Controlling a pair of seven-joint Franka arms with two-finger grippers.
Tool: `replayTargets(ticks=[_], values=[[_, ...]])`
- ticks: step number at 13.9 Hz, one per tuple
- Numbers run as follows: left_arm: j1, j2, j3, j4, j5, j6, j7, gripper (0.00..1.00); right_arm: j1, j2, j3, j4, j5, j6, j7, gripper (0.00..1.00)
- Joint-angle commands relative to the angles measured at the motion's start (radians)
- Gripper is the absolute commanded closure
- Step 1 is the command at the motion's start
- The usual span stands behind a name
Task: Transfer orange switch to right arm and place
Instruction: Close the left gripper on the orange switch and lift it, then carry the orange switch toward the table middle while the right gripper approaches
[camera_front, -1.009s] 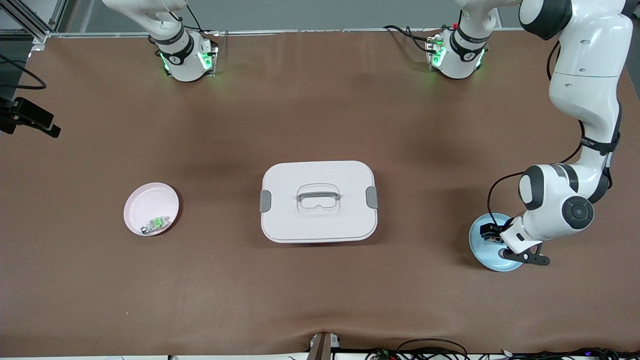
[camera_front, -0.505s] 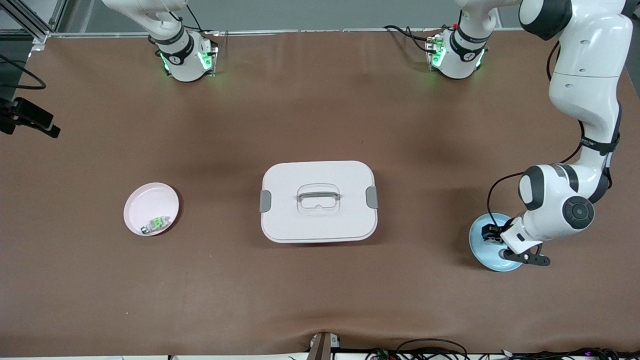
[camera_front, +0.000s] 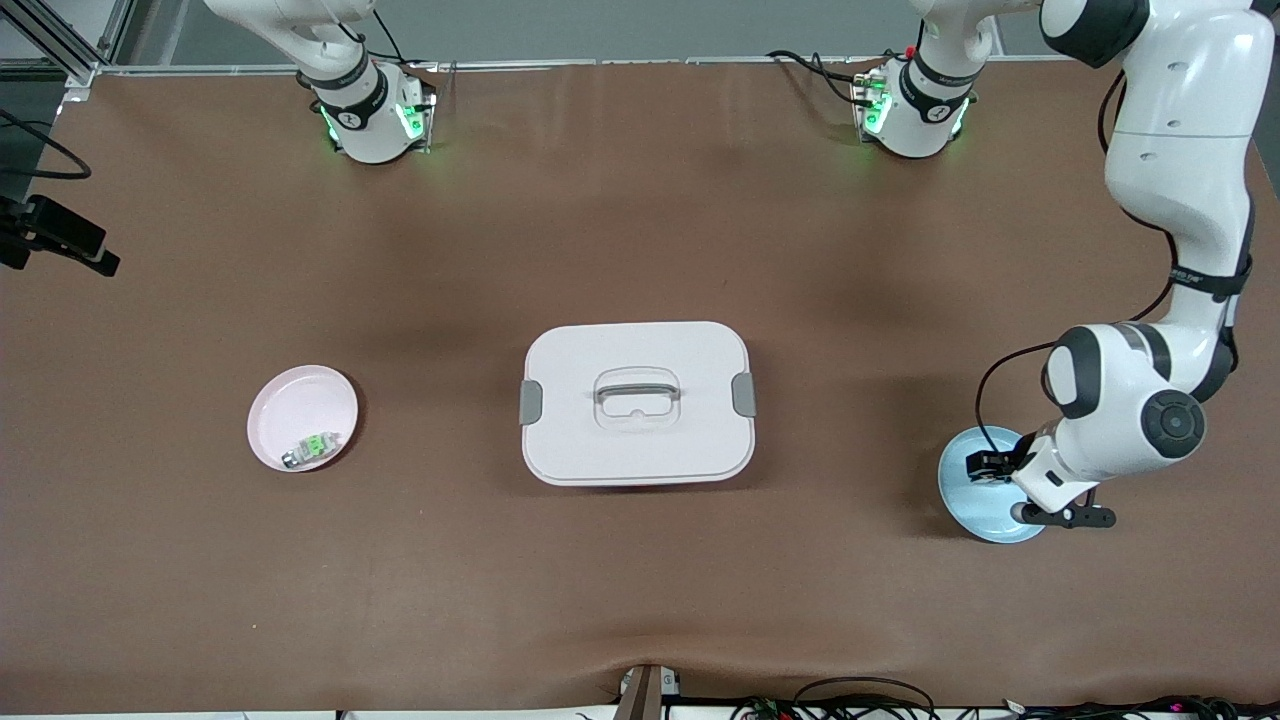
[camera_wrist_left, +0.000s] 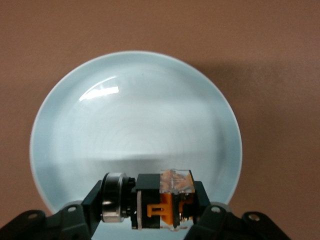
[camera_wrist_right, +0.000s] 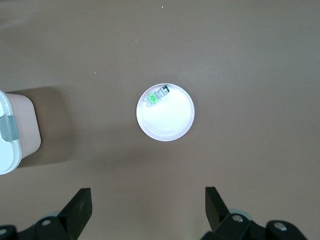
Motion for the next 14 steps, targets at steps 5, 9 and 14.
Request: replayTargets(ticks=[5,9,14], values=[[0.008,-0.201,-0.001,-0.012,-0.124,-0.279,-0.175,0.57,-0.016,0.002,-0.008,0.004,0.004,0.04,-0.008,0.0],[0.041,-0.307,-0.001,-0.007,-0.309,-0.411,-0.482,0.57,-0.007,0.005,-0.003,0.004,-0.01,0.038,-0.009,0.0],[0.033,-0.427,-0.029,-0.007,-0.493,-0.517,-0.693,0.57,-0.011,0.019,-0.003,0.004,-0.008,0.04,-0.015,0.0]])
